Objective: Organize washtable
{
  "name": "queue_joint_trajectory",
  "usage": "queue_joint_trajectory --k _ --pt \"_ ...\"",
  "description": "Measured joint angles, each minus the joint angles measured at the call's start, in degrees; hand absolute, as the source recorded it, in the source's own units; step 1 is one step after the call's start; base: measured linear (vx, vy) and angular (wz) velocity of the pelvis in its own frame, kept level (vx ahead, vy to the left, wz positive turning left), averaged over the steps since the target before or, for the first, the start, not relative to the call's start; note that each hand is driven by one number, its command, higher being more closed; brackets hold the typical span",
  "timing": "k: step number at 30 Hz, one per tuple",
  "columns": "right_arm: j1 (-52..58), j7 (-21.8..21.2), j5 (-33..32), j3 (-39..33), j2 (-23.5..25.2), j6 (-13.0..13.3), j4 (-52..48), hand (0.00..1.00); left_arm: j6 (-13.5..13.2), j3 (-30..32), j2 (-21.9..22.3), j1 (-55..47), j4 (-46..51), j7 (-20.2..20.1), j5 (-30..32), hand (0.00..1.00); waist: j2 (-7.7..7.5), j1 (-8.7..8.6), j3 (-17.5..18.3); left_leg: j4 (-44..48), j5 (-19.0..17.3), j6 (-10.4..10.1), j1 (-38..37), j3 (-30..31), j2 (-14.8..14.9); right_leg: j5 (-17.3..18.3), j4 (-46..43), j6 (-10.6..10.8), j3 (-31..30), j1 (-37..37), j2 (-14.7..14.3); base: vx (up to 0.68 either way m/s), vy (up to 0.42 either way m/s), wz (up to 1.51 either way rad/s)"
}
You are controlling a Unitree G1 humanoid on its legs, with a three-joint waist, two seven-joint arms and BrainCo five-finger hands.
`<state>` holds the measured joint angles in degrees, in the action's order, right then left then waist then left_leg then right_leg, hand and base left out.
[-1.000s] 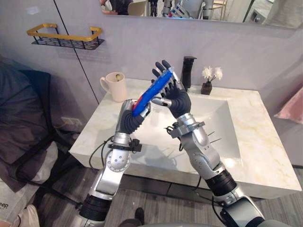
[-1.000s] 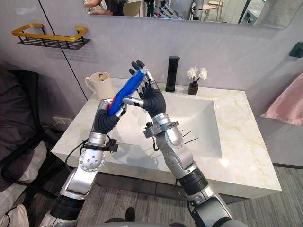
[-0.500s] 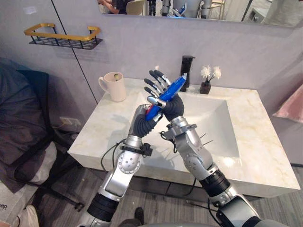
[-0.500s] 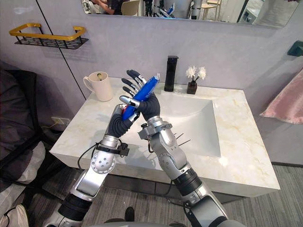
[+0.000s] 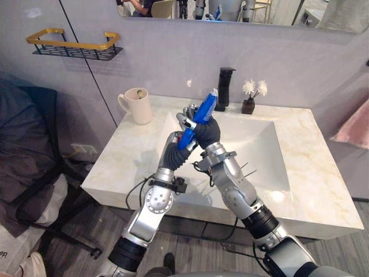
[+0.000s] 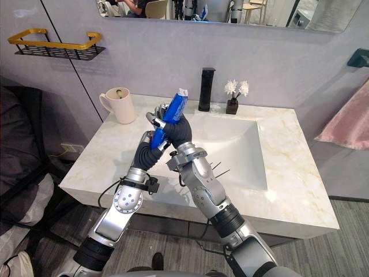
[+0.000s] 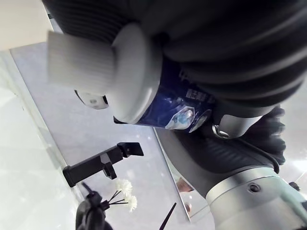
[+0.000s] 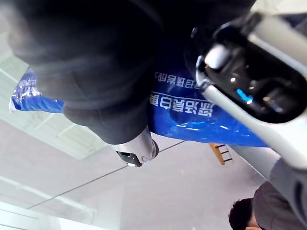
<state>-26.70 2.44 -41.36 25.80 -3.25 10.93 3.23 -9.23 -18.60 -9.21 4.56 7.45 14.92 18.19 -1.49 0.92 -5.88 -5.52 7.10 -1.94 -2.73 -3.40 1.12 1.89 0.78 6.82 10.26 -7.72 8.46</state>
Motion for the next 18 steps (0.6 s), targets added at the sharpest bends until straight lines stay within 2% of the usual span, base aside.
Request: queue_joint_trajectory --k 4,9,12,14,18 --pt "0.1 -0.4 1.5 -2.2 1.1 0.0 -2.5 1.0 -0.5 4.1 -0.1 -3.2 6.0 0.1 1.1 0.0 0.02 0.02 0.0 0.0 0.0 0.0 0.0 0.0 0.0 0.0 0.1 0.0 0.1 -0.1 0.0 0.0 0.0 0.0" --pt "1.4 -1.5 3.4 -4.9 2.6 0.1 -6.9 1.0 -3.3 10.1 -0.5 -5.1 11.5 0.1 3.3 0.0 0.06 0.07 0.0 0.0 0.0 0.0 -0.2 0.2 0.0 0.0 0.0 0.0 0.3 -0.4 0.0 0.0 0.0 0.01" --pt "4.1 -1.1 3.8 -12.7 2.1 2.6 -7.1 1.0 -3.6 22.0 -0.5 -6.9 13.9 4.1 3.2 0.0 0.09 0.27 -0.1 0.0 -0.2 -0.2 -0.2 0.2 -0.1 0.2 0.1 -0.3 0.8 -0.8 0.0 0.0 0.0 0.08" --pt "6.3 0.1 3.8 -18.1 0.1 4.2 -7.7 1.0 -3.7 30.0 -0.8 -9.3 15.3 7.1 2.6 0.0 0.19 0.58 -0.1 -0.1 -0.3 -0.3 -0.2 0.2 -0.1 0.3 0.4 -0.4 0.8 -0.9 0.1 0.0 0.0 0.02" --pt "9.3 0.4 3.8 -20.9 -1.5 6.2 -12.8 1.0 -3.9 34.1 0.1 -14.3 14.8 8.2 0.2 0.0 0.4 1.2 -0.2 -0.4 -0.4 -0.5 -0.2 0.2 0.0 0.3 0.5 -0.5 0.7 -0.8 0.0 0.0 0.0 0.0"
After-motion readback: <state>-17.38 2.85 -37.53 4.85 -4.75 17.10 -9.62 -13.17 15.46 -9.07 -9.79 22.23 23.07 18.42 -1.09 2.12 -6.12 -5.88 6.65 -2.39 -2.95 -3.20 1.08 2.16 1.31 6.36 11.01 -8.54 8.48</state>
